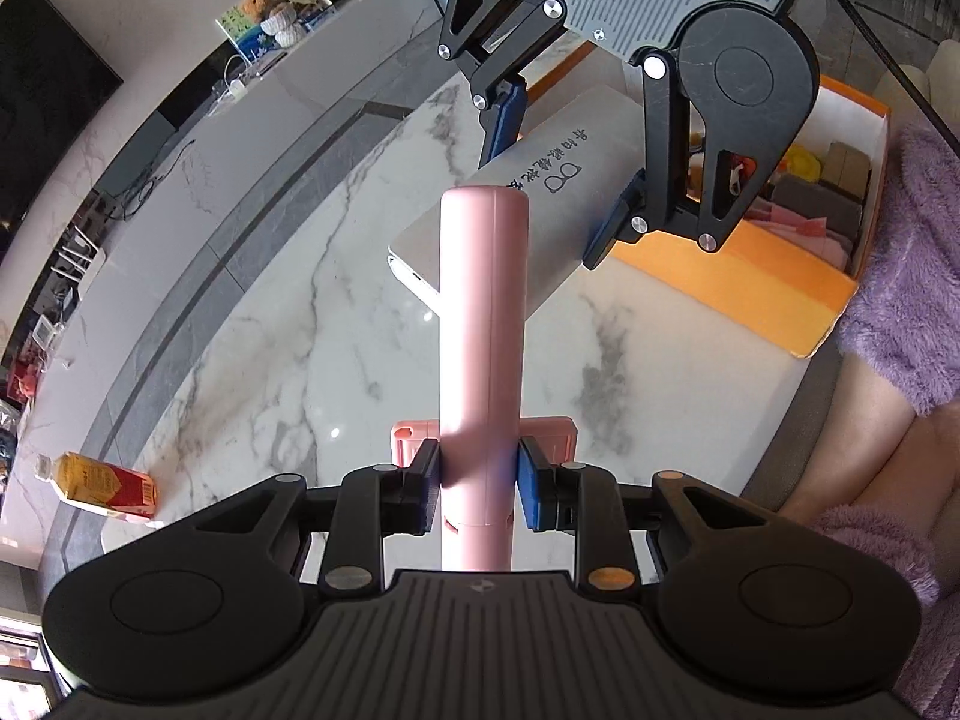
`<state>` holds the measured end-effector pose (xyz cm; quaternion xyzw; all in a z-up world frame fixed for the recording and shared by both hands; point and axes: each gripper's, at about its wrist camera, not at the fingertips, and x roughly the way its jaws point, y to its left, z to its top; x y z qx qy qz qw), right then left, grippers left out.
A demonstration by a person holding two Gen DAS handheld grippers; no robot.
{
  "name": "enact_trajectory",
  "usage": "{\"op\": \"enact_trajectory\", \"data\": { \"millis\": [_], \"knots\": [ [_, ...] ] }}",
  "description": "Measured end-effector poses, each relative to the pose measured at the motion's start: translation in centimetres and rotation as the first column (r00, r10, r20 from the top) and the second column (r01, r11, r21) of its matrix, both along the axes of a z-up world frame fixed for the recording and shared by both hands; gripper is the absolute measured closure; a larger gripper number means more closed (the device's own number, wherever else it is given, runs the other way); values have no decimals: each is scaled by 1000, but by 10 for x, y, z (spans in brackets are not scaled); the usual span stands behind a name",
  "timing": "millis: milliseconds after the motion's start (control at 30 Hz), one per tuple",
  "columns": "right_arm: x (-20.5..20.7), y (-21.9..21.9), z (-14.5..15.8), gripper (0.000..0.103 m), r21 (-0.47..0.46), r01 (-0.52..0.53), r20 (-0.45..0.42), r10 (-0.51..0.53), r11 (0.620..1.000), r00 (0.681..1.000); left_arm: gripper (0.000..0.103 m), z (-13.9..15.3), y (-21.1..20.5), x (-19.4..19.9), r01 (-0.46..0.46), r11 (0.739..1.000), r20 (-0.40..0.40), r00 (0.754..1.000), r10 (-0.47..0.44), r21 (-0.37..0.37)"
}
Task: Organize objects
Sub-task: 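Lift and carry the glasses case and selfie stick toward the box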
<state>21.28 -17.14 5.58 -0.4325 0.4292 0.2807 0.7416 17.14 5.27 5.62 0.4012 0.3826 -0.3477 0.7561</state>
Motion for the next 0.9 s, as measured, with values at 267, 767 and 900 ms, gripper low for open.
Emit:
{"op": "enact_trajectory", "data": {
  "millis": [267,767,900],
  "knots": [
    [-39,-40,17,42,-66,45,39,-42,997,998,72,15,-52,-15,106,994,51,993,-105,-12],
    [-62,-142,-36,42,-202,115,15,-114,973,993,72,-11,-138,6,236,971,43,971,-237,26],
    [-47,-155,-57,42,-222,97,5,-98,970,995,72,-20,-145,23,244,968,29,969,-246,54]
  ]
}}
